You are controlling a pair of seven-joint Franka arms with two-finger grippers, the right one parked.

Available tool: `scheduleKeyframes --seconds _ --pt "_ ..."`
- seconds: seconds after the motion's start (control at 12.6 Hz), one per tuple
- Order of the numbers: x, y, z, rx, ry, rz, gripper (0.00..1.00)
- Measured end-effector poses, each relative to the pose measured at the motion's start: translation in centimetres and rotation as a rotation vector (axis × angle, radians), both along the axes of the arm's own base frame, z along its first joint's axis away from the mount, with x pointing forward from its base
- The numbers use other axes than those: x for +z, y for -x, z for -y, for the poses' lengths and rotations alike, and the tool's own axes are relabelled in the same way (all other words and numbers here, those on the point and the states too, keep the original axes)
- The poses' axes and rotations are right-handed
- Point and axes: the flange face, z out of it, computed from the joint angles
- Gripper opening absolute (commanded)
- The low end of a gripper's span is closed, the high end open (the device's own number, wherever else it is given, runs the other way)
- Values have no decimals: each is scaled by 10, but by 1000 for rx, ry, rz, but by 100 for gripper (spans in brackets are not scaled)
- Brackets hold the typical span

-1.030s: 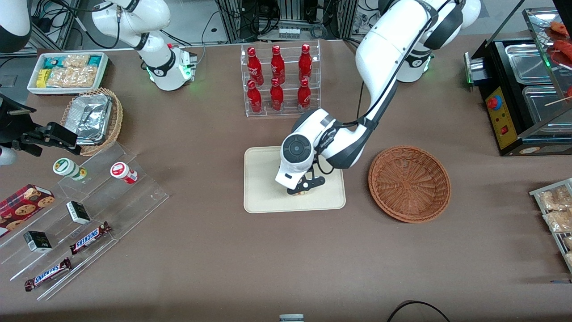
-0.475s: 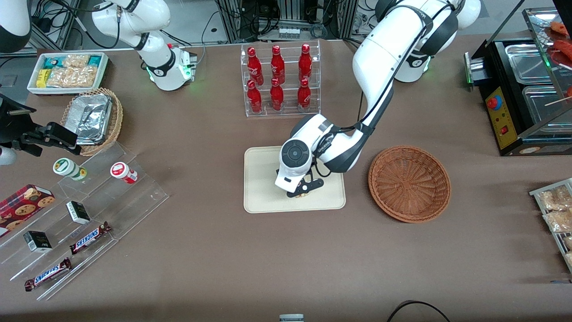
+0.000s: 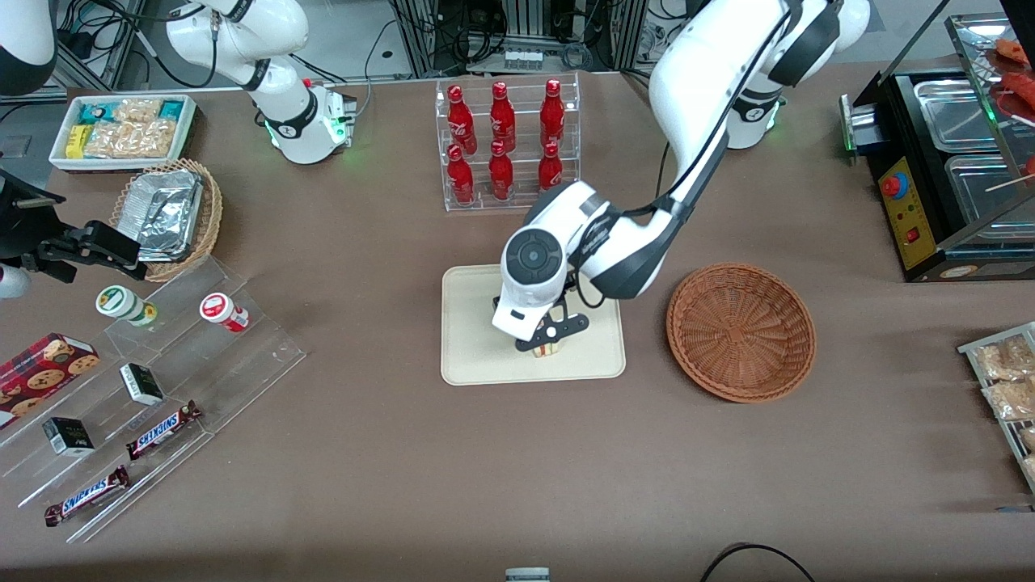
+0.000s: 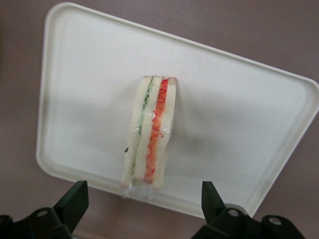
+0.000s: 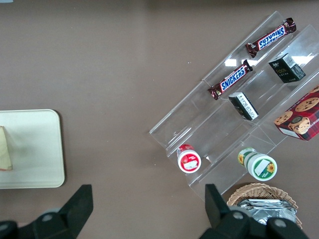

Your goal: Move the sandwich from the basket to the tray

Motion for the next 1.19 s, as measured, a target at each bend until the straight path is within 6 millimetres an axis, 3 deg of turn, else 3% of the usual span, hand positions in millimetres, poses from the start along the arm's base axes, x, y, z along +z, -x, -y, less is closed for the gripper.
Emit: scheduleKeyframes --seconds 0.24,0.4,0.71,1.03,1.19 --pt "47 -17 -35 -114 5 1 100" --pt "69 -37 -79 -206 3 -20 100" --pt "83 -64 -166 -258 -141 -52 100" --pt "102 -85 -265 -359 -108 -82 100" --pt "114 -86 -309 -391 -86 -92 100"
